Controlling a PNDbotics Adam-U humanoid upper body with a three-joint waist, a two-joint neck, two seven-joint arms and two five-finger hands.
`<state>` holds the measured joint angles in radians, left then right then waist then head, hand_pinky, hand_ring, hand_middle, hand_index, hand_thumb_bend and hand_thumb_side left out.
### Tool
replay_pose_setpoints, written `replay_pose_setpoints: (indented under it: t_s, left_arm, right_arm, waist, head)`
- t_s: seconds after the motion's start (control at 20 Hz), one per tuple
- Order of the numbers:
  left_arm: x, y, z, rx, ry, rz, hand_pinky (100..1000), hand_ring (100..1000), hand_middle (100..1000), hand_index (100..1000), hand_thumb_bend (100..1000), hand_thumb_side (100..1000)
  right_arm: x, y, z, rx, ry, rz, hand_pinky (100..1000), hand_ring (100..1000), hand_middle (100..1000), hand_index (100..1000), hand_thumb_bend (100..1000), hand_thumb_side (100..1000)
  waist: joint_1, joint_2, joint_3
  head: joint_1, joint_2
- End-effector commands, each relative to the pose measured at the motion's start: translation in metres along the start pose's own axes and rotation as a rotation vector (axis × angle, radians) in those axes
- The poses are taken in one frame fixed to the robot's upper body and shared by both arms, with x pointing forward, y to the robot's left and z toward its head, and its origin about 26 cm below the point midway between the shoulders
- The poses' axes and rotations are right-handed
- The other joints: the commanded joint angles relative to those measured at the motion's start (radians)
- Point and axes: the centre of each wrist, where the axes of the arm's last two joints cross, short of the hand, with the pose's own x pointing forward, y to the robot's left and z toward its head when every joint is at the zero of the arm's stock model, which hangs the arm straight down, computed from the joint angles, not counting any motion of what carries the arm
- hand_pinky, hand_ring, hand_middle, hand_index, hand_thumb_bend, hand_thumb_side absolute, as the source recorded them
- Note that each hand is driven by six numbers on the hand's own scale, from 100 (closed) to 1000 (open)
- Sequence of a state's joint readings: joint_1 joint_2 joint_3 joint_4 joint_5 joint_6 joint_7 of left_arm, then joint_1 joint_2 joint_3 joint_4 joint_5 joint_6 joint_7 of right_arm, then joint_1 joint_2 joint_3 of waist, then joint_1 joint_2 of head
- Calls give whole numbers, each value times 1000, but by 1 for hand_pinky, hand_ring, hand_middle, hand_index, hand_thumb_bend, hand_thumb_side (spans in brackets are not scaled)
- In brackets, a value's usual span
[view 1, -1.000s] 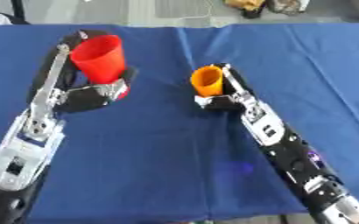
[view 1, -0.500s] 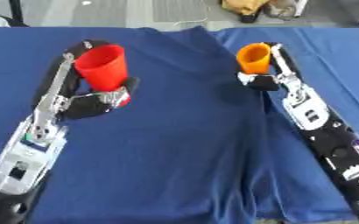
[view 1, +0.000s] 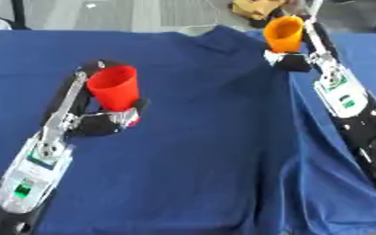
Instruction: Pour the contents of one cup into another cup.
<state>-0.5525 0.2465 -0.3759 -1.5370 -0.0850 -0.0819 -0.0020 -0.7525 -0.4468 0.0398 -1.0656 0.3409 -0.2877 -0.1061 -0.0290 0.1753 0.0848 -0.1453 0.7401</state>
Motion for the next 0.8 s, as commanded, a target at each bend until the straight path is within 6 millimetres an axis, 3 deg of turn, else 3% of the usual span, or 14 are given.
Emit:
replay_pose_setpoints:
  t_s: [0.05,0.8]
  left_arm:
    - [0,2,0,-15,-6,-22,120,353,415,704,292,148]
    - [-12,-8,1,-59,24,-27,125,355,416,704,283,151]
  right_arm:
    - [17,-27,-16,-36,-73,23,325,465,410,572,100,100]
    - [73,-34,-45,-10,-269,-11,348,474,413,570,100,100]
  waist:
    - [-2,-22,-4]
    - [-10,-30,-5]
  head:
    - [4,-10]
    - [4,-11]
